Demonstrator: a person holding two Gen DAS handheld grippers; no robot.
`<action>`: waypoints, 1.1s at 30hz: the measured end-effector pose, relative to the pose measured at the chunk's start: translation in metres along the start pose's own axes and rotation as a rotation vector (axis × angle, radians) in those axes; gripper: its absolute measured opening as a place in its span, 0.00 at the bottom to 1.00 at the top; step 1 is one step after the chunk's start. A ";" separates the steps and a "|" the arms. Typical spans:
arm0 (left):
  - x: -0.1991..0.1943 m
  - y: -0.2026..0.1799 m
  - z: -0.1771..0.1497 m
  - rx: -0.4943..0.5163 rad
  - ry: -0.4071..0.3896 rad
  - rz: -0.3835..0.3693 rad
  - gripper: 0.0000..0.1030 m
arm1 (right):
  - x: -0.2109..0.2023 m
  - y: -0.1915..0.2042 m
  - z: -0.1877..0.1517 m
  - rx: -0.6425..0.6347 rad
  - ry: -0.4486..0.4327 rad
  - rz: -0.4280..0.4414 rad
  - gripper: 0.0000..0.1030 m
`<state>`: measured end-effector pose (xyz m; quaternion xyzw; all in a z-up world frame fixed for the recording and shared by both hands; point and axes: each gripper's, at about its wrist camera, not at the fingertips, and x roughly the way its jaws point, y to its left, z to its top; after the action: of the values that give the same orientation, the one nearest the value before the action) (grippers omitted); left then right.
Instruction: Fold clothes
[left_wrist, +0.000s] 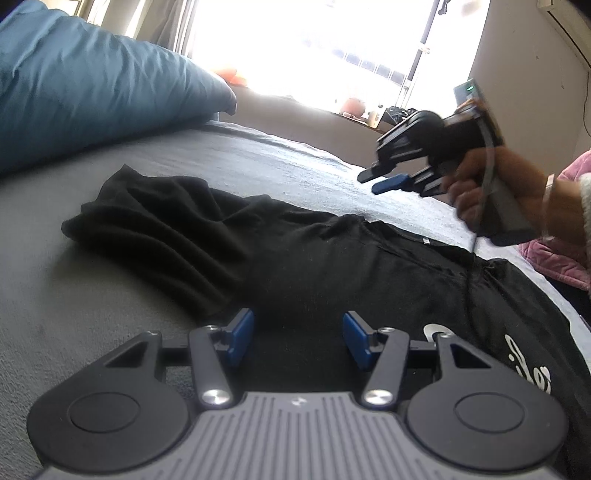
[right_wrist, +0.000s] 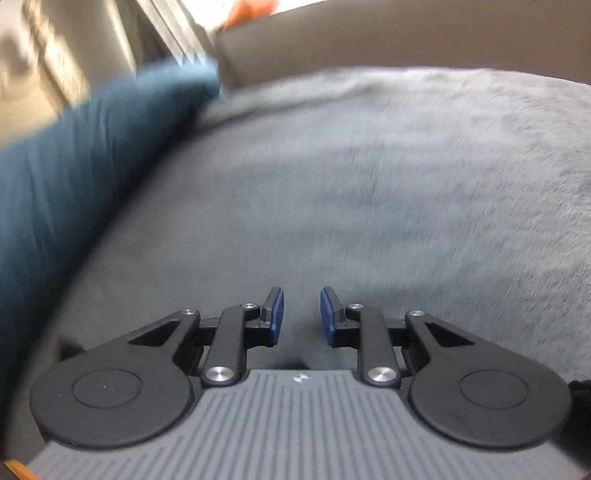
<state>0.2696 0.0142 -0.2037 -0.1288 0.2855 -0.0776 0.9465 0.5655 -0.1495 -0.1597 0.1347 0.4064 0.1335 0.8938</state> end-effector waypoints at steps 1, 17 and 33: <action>0.000 0.000 0.000 -0.002 -0.001 -0.002 0.54 | -0.004 0.001 0.001 -0.003 0.031 0.016 0.20; -0.022 0.035 0.014 -0.173 -0.007 0.011 0.55 | -0.021 0.163 -0.045 -0.620 0.274 0.278 0.23; -0.088 0.101 0.013 -0.370 0.072 0.176 0.49 | -0.044 0.261 -0.115 -1.159 0.311 0.391 0.25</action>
<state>0.2118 0.1327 -0.1772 -0.2722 0.3388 0.0546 0.8990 0.4167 0.0929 -0.1110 -0.3206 0.3612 0.5110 0.7111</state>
